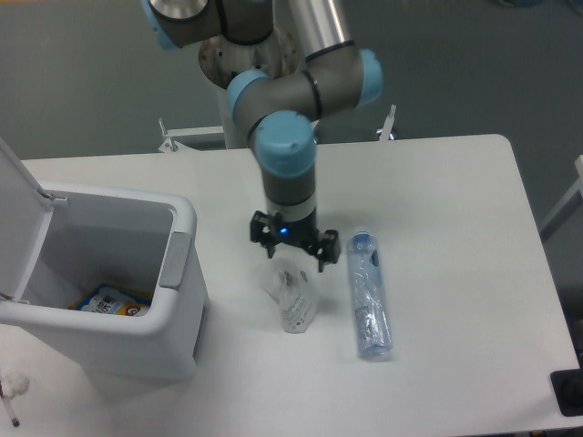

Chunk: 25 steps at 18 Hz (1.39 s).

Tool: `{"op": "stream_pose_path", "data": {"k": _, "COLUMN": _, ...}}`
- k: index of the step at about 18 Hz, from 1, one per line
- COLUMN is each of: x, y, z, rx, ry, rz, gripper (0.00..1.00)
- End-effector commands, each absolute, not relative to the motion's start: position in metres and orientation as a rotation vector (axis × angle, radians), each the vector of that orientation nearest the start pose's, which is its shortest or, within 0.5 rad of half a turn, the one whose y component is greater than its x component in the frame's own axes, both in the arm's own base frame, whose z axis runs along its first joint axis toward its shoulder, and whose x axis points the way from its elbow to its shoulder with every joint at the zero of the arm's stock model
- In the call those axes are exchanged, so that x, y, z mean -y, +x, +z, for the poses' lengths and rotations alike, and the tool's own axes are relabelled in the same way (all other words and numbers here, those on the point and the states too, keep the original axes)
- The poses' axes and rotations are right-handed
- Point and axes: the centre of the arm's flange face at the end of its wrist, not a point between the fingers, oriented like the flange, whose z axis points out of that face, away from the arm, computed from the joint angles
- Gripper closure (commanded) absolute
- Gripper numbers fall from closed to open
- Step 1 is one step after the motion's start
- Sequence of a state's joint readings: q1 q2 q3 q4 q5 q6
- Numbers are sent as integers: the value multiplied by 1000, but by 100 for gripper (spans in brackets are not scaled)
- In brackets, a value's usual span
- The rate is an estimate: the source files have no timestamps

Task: Place the trash in the trash can
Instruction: 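Close the gripper on the white plastic bag and lift it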

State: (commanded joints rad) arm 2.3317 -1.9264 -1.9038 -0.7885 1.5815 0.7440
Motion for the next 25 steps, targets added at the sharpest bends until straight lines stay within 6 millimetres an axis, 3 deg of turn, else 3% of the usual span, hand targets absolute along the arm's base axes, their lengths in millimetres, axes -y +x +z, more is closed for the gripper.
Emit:
{"op": "stream_pose_path", "data": {"k": 3, "x": -505, "y": -300, "z": 223, "rx": 104, "ry": -3063, "rz": 124, "gripper": 100}}
{"op": "stream_pose_path", "data": {"k": 9, "x": -486, "y": -343, "z": 244, "rx": 228, "ry": -3022, "rz": 165, "gripper": 100}}
{"op": "stream_pose_path", "data": {"k": 13, "x": -476, "y": -371, "z": 289, "rx": 288, "ry": -2897, "rz": 162, "gripper": 100}}
{"op": "stream_pose_path", "data": {"k": 15, "x": -471, "y": -378, "z": 326, "rx": 306, "ry": -2788, "rz": 138, "gripper": 100}}
{"op": "stream_pose_path", "data": {"k": 20, "x": -471, "y": -370, "z": 419, "rx": 341, "ry": -2566, "rz": 133, "gripper": 100}}
{"op": "stream_pose_path", "data": {"k": 25, "x": -463, "y": -329, "z": 489, "rx": 379, "ry": -2418, "rz": 109, "gripper": 100}}
